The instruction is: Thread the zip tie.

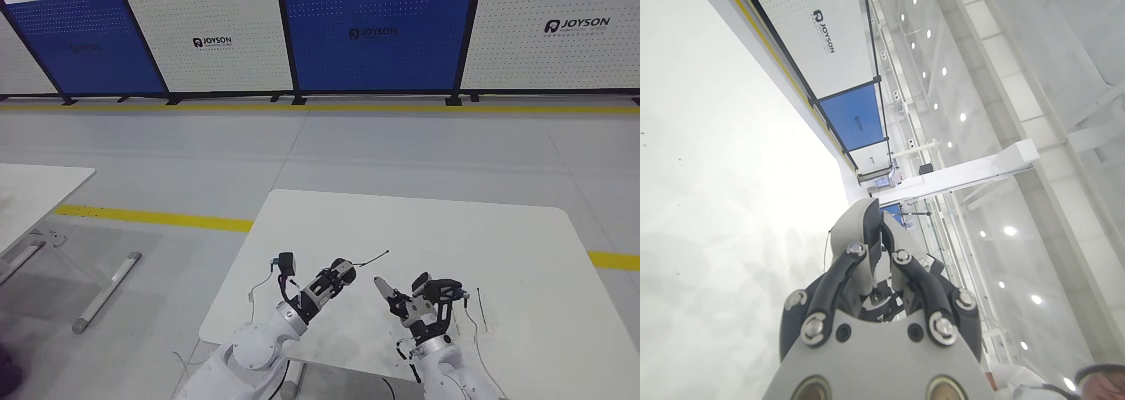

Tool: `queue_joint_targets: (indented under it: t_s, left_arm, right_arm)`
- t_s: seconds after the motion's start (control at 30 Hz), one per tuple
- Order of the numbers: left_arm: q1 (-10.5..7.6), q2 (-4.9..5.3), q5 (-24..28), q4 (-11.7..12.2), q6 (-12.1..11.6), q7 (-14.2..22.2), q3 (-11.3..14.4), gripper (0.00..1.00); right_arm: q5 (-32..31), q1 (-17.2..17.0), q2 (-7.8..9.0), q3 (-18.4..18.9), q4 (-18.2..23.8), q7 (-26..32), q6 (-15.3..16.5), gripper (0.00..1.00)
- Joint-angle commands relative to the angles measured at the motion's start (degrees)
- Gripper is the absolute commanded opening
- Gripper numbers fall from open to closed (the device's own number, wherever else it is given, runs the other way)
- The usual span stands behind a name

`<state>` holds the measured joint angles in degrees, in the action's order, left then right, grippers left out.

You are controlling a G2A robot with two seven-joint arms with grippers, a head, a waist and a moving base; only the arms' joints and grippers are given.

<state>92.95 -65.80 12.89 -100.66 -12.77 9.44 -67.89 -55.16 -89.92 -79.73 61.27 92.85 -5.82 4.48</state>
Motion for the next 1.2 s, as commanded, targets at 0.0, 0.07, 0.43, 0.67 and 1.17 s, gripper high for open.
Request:
queue_joint_targets:
  t_s: [0.0,0.07,0.43,0.67,1.17]
  left_arm:
    - [0.0,0.0,0.0,0.0,0.0,0.0,0.0,0.0]
    - [-0.27,-0.08,0.26,0.04,0.31,-0.23,0.17,0.0]
    - [-0.26,-0.1,-0.24,-0.23,0.4,-0.05,-0.09,0.0]
    - [-0.4,-0.14,-0.44,-0.2,0.63,-0.11,0.13,0.0]
    - [-0.4,-0.45,-3.36,0.08,0.09,-2.21,1.11,0.0]
  right_arm:
    - [-1.39,0.24,0.04,0.16,-0.31,-0.11,-0.91,1.0]
    - [-3.32,1.0,0.09,-0.32,-0.65,1.6,-1.13,1.0]
    - [-6.64,5.32,0.64,1.07,-2.15,7.47,2.21,1.0]
    - [-3.15,5.5,0.53,1.17,-2.45,9.47,2.47,1.0]
    - [-0.23,9.16,-0.65,-3.25,-6.56,10.86,1.0,0.73]
